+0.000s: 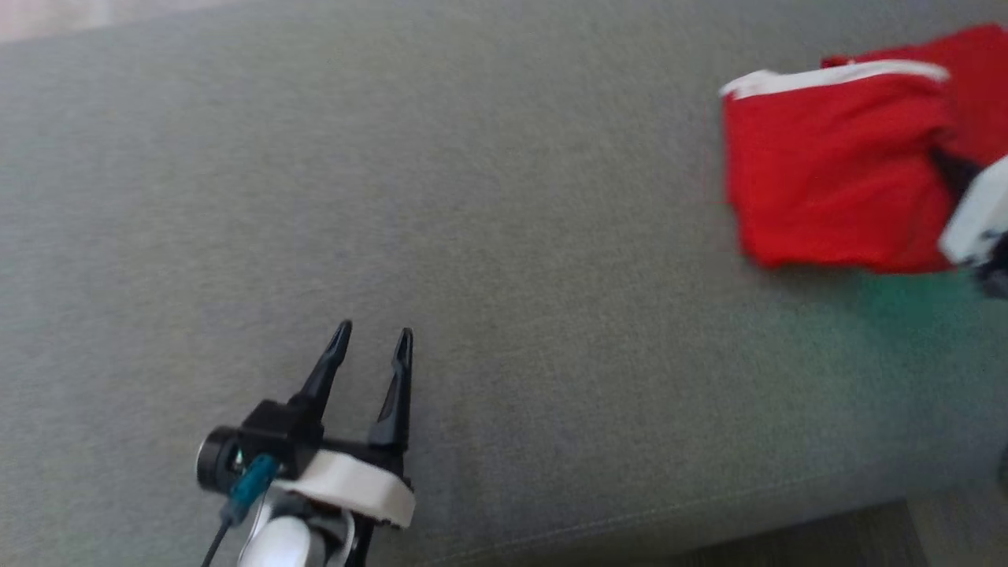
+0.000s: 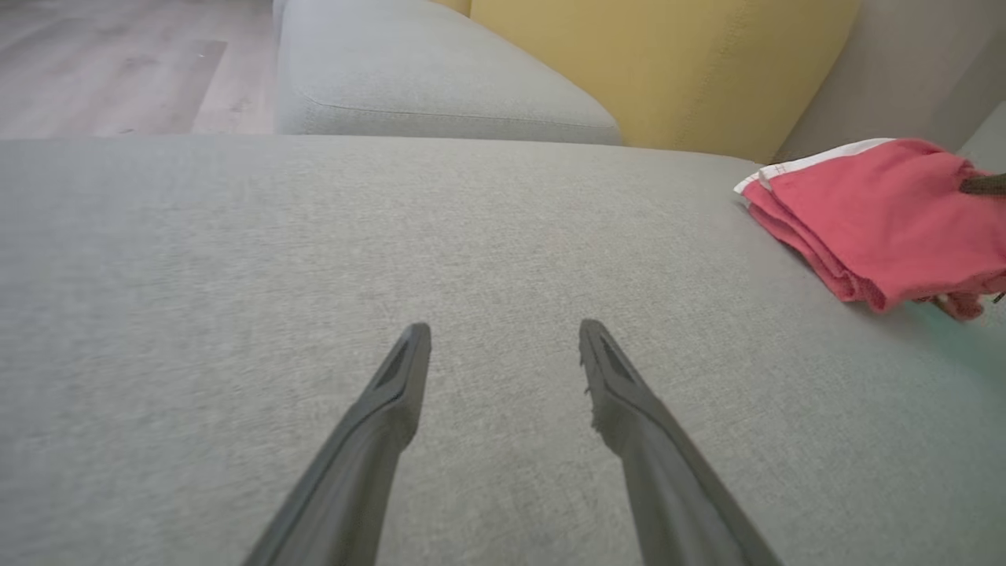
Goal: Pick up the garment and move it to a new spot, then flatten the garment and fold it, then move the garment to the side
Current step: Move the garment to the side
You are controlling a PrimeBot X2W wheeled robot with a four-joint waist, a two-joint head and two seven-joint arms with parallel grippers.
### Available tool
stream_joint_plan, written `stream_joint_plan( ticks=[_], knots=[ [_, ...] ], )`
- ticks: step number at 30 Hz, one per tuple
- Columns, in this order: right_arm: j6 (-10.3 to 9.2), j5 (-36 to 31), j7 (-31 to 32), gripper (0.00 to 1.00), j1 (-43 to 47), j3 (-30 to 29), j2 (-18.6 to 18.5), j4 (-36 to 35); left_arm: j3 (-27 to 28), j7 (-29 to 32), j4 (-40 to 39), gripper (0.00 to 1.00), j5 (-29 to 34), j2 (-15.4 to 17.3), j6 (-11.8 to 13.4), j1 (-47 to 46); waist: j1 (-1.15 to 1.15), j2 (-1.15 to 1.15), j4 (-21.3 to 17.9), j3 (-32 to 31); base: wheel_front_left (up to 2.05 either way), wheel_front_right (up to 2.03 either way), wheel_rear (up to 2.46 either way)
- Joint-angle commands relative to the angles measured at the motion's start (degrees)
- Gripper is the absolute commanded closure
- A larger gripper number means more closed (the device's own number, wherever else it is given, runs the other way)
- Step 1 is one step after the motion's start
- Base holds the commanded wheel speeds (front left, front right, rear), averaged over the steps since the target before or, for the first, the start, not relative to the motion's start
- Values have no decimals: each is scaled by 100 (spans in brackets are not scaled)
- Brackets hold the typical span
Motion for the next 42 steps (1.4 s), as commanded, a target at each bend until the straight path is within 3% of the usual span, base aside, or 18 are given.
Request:
stream_joint_plan(
  ticks=[1, 10, 11, 12, 13, 20, 27, 37, 42],
  knots=[
    [39, -112, 60, 100, -383, -39, -217, -172, 118, -70, -120, 0, 59, -17, -12, -137, 0, 0, -152, 288, 0, 0, 0],
    [39, -1725, -67, 100, -1024, -453, -1215, 731, 215, -70, -134, 0, 177, -17, -20, -60, 0, 0, 323, 470, 0, 0, 0],
    [39, -1938, -188, 71, -1083, -533, -1261, 822, 251, -70, -163, 0, 192, -17, -13, -42, 0, 0, 362, 483, 0, 0, 0],
    [39, -2181, -365, 21, -1140, -624, -1291, 896, 285, -70, -193, 0, 197, -17, -5, -27, 0, 0, 392, 494, 0, 0, 0],
    [39, -2672, -714, 0, -1224, -837, -1259, 1059, 332, -70, -250, 0, 175, -17, 14, -7, 0, 0, 431, 497, 0, 0, 0],
    [39, -3702, -1649, 0, -1194, -1185, -1007, 1119, 348, -70, -397, 0, 37, -17, 152, 33, 0, 0, 435, 340, 0, 0, 0],
    [39, -3983, -2489, 0, -703, -1490, -438, 239, 542, -70, -435, 0, -185, -17, 410, 177, 0, 0, 414, -208, 0, 0, 0],
    [39, -3530, -2935, 0, 1777, -1454, 865, -2040, 921, -70, -392, 0, -53, -17, 604, 640, 0, 0, 568, -1151, 0, 0, 0],
    [39, -3236, -3598, 0, 3020, -1191, 1541, -2413, 1159, -70, -308, 0, 54, -17, 613, 868, 0, 0, 705, -1468, 0, 0, 0]
  ],
)
